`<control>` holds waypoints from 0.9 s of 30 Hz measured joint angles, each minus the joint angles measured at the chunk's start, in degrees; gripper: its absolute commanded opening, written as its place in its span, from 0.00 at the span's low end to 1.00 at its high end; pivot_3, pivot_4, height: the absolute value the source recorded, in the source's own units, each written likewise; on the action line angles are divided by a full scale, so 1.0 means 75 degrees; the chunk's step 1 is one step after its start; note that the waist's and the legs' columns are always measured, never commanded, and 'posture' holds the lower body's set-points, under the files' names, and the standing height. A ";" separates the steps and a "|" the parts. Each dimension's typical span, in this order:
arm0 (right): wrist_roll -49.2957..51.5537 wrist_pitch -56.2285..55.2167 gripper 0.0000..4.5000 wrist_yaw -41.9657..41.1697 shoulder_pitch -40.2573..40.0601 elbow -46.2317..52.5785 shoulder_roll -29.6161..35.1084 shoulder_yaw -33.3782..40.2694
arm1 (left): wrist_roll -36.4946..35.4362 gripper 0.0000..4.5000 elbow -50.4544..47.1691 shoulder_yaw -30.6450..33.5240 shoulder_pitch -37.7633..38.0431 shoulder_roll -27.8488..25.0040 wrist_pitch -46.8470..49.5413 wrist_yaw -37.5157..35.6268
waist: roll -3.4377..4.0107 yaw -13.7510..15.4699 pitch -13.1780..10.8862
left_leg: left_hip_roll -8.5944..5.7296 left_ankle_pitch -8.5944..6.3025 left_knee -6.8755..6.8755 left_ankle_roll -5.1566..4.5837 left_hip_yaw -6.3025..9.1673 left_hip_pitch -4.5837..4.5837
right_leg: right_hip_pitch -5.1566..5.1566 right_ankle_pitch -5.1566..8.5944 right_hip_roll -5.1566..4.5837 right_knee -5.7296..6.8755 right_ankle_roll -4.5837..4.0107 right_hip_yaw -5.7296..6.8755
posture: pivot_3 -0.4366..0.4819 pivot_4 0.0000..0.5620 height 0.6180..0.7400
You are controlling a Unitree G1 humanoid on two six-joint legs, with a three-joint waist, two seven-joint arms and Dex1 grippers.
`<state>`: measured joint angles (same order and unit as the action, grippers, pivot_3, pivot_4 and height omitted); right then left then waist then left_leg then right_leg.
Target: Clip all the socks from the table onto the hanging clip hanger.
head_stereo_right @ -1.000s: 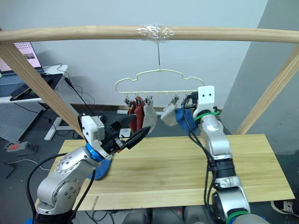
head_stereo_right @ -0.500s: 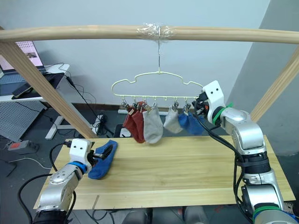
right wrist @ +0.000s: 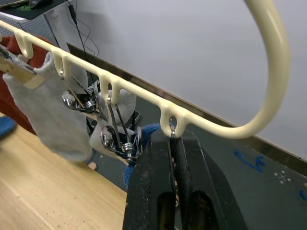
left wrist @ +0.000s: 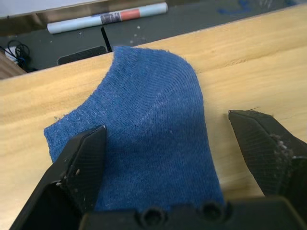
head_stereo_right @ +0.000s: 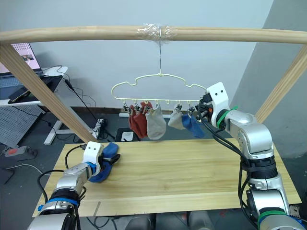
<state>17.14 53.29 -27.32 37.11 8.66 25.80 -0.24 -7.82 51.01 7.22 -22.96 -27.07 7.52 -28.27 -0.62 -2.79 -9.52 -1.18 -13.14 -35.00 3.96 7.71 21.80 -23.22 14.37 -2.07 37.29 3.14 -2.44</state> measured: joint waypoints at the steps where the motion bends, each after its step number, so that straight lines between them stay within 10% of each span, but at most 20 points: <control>1: 0.0000 0.0000 0.00 0.0003 0.0000 0.0003 0.0000 0.0011 | 0.0028 0.91 0.0024 -0.0020 0.0001 -0.0016 -0.0032 -0.0027 | 0.0002 -0.0008 0.0001 | 0.0000 0.0000 0.0000 0.0000 0.0000 -0.0001 | 0.0000 0.0000 0.0000 0.0001 0.0000 -0.0001 | 0.42 0.30 1.00; 16: 0.0601 0.0969 0.00 0.0533 0.0725 -0.0734 -0.0604 0.1107 | -0.0290 0.04 -0.0939 0.0220 0.0738 0.0380 0.0080 -0.0539 | 0.0011 -0.0021 0.0005 | -0.0002 0.0000 0.0000 -0.0001 0.0000 -0.0001 | 0.0000 -0.0019 -0.0007 0.0006 -0.0028 -0.0003 | 0.44 0.27 1.00; 27: 0.1458 0.3060 0.00 0.1050 0.1489 -0.1025 -0.0817 0.2225 | -0.1871 0.00 -0.5998 -0.0394 0.2396 0.1613 0.1858 -0.1348 | 0.0008 -0.0004 -0.0001 | -0.0002 0.0000 0.0000 0.0000 0.0004 0.0030 | -0.0013 -0.0022 -0.0012 -0.0010 -0.0031 -0.0002 | 0.42 0.26 1.00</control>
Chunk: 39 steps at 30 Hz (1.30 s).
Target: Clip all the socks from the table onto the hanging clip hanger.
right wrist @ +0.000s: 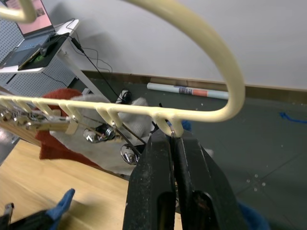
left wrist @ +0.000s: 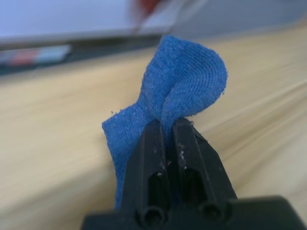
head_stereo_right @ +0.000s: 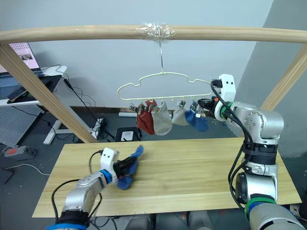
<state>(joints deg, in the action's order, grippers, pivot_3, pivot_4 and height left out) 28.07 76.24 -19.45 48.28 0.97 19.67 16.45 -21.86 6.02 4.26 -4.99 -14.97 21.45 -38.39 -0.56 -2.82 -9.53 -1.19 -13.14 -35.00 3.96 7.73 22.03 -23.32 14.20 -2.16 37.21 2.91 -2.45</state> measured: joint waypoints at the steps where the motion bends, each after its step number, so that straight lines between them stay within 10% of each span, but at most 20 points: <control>1: 0.0048 0.0309 0.00 0.0091 0.0103 -0.0003 -0.0031 0.0184 | -0.0173 0.00 -0.0664 -0.0151 0.0016 0.0167 0.0228 0.0055 | 0.0001 -0.0001 0.0000 | -0.0001 0.0000 0.0000 0.0000 -0.0001 -0.0002 | 0.0001 0.0000 0.0001 0.0003 0.0000 -0.0001 | 0.42 0.26 1.00; 12: 0.0201 0.2111 0.00 0.1049 0.0754 0.0085 -0.1027 0.1647 | -0.0129 0.00 -0.1807 -0.1944 -0.0797 0.2073 0.0437 0.1038 | 0.0011 -0.0106 0.0007 | -0.0001 0.0000 -0.0002 -0.0001 -0.0018 -0.0010 | 0.0004 0.0000 0.0011 0.0006 0.0001 -0.0010 | 0.38 0.23 1.00; 39: 0.1442 0.2110 0.00 0.2368 0.0592 0.0368 -0.1298 0.2005 | 0.0400 0.00 -0.0114 -0.2040 -0.2117 0.2706 -0.0764 0.1559 | 0.0013 -0.0278 0.0006 | -0.0004 0.0001 -0.0008 -0.0003 -0.0018 -0.0005 | 0.0005 -0.0001 0.0012 0.0007 0.0006 -0.0012 | 0.38 0.27 1.00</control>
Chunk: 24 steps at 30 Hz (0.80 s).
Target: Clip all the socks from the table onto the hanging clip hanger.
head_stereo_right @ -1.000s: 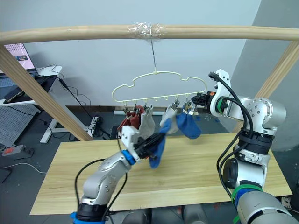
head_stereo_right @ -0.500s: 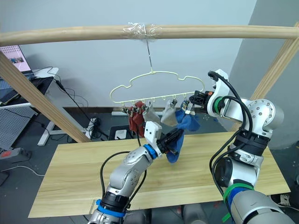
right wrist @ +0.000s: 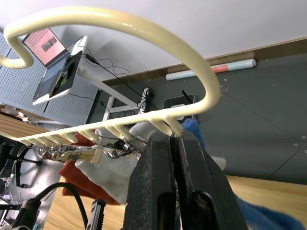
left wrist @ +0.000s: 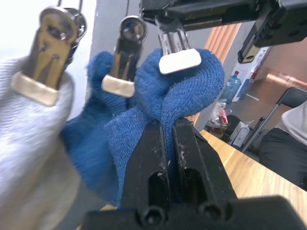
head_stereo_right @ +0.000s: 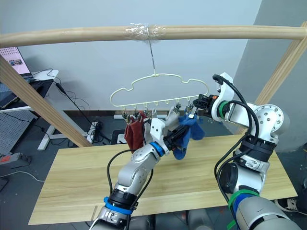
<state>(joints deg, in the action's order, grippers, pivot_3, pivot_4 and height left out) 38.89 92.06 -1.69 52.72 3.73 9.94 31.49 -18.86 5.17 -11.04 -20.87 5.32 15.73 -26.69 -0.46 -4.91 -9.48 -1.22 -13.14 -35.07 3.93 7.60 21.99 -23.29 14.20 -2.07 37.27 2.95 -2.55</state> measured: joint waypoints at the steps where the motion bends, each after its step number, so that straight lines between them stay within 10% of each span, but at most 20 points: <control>1: 0.0029 0.0000 0.05 0.0034 -0.0004 0.0005 0.0000 -0.0002 | -0.0008 0.00 -0.0002 -0.0009 -0.0034 0.0012 0.0000 -0.0018 | 0.0000 -0.0001 0.0000 | 0.0000 0.0000 0.0000 0.0000 0.0000 0.0000 | 0.0000 0.0000 0.0000 0.0000 0.0000 0.0000 | 0.38 0.27 1.00; 11: 0.0081 -0.0007 0.83 -0.0012 -0.0097 0.0179 0.0133 0.0057 | -0.0225 0.00 -0.0083 -0.0120 -0.0033 0.0012 0.0167 -0.0281 | 0.0001 0.0001 0.0000 | 0.0000 0.0000 0.0000 0.0000 0.0001 0.0000 | 0.0001 0.0007 0.0000 -0.0001 0.0011 0.0001 | 0.38 0.27 1.00; 13: 0.0061 -0.0377 0.99 -0.0285 -0.0389 0.0554 0.0492 -0.0253 | -0.0434 0.13 -0.0093 -0.0135 -0.0033 0.0011 0.0341 -0.0423 | 0.0000 0.0001 0.0000 | 0.0000 0.0000 0.0000 -0.0001 0.0004 0.0003 | 0.0001 0.0017 0.0000 -0.0006 0.0029 0.0004 | 0.38 0.26 1.00; 24: -0.0592 -0.3583 1.00 -0.1240 -0.3885 0.2851 0.1318 -0.1507 | -0.1234 0.87 0.0599 -0.0152 -0.0208 0.0029 0.1625 -0.1114 | 0.0002 -0.0006 0.0002 | -0.0002 -0.0001 -0.0004 -0.0001 -0.0001 -0.0006 | 0.0012 0.0029 0.0000 -0.0011 0.0050 0.0000 | 0.35 0.25 1.00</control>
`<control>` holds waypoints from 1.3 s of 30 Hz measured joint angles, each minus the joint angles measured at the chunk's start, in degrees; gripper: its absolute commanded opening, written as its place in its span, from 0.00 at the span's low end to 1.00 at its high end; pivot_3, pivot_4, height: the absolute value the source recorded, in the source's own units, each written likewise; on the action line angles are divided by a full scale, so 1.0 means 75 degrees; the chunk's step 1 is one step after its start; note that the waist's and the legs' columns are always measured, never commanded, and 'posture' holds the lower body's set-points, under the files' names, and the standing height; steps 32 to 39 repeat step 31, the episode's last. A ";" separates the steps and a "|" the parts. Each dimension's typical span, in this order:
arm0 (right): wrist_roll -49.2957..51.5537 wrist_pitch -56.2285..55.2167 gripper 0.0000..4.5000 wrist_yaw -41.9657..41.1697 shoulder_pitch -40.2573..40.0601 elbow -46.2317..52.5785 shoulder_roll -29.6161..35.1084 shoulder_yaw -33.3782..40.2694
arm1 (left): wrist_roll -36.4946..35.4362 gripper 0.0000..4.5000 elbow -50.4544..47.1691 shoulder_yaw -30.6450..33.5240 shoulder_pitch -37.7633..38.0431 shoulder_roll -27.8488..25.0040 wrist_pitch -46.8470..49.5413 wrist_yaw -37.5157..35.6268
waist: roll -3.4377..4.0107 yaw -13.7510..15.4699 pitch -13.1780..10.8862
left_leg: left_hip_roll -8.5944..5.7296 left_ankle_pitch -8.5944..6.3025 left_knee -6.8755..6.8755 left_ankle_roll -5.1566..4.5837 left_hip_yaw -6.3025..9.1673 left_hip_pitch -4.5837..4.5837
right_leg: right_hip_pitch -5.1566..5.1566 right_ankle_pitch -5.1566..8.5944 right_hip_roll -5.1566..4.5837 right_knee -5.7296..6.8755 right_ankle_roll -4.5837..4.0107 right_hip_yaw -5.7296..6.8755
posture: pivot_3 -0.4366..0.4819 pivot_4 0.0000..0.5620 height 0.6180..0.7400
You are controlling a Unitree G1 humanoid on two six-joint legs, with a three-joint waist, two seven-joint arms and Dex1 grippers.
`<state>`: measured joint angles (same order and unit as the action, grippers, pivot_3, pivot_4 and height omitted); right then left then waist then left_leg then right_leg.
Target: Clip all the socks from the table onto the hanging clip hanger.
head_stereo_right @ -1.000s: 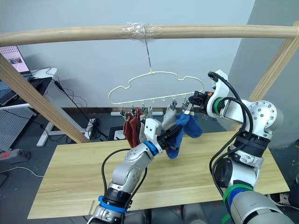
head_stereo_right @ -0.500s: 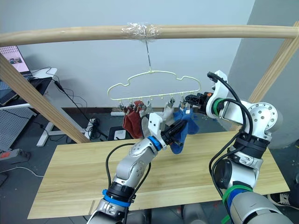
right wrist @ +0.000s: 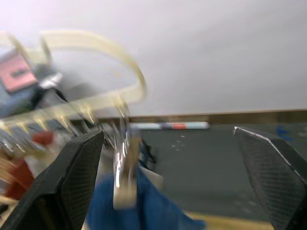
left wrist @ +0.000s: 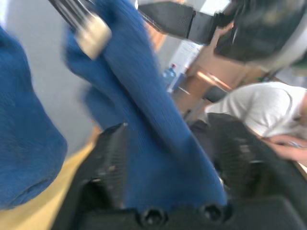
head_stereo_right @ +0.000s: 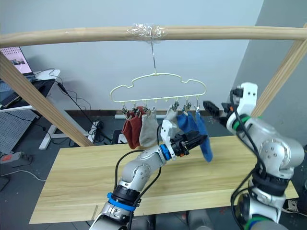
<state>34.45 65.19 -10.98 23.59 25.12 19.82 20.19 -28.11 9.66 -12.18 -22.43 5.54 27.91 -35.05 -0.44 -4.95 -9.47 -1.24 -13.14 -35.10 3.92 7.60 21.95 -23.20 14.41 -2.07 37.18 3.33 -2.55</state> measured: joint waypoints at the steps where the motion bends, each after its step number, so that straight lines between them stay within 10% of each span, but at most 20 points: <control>1: -0.0310 -0.0574 1.00 -0.0177 -0.0647 0.0110 0.0166 -0.0338 | 0.0112 0.93 0.0051 -0.0002 0.0095 -0.0165 -0.0038 -0.0059 | -0.0002 -0.0003 0.0001 | 0.0003 0.0000 0.0001 0.0000 0.0001 -0.0003 | 0.0003 0.0002 0.0003 -0.0004 0.0002 0.0001 | 0.36 0.25 1.00; 19: -0.3525 -0.5450 1.00 -0.0761 -0.4235 -0.0728 0.0360 -0.2620 | 0.1203 1.00 -0.2719 0.2327 0.4230 -0.4084 -0.0070 0.0766 | -0.0003 0.0195 0.0002 | 0.0010 -0.0001 0.0004 0.0005 -0.0002 -0.0015 | 0.0001 -0.0004 0.0001 -0.0001 -0.0006 -0.0011 | 0.46 0.20 1.00; 39: -0.3837 -0.5380 1.00 -0.0092 -0.4230 -0.1822 -0.0241 -0.2481 | 0.1991 1.00 -0.1651 0.2872 0.4666 -0.4051 -0.0938 0.1457 | -0.0043 0.0419 0.0486 | 0.0010 0.0000 0.0001 0.0007 -0.0008 -0.0030 | 0.0012 -0.0014 0.0001 -0.0003 -0.0022 -0.0004 | 0.46 0.00 1.00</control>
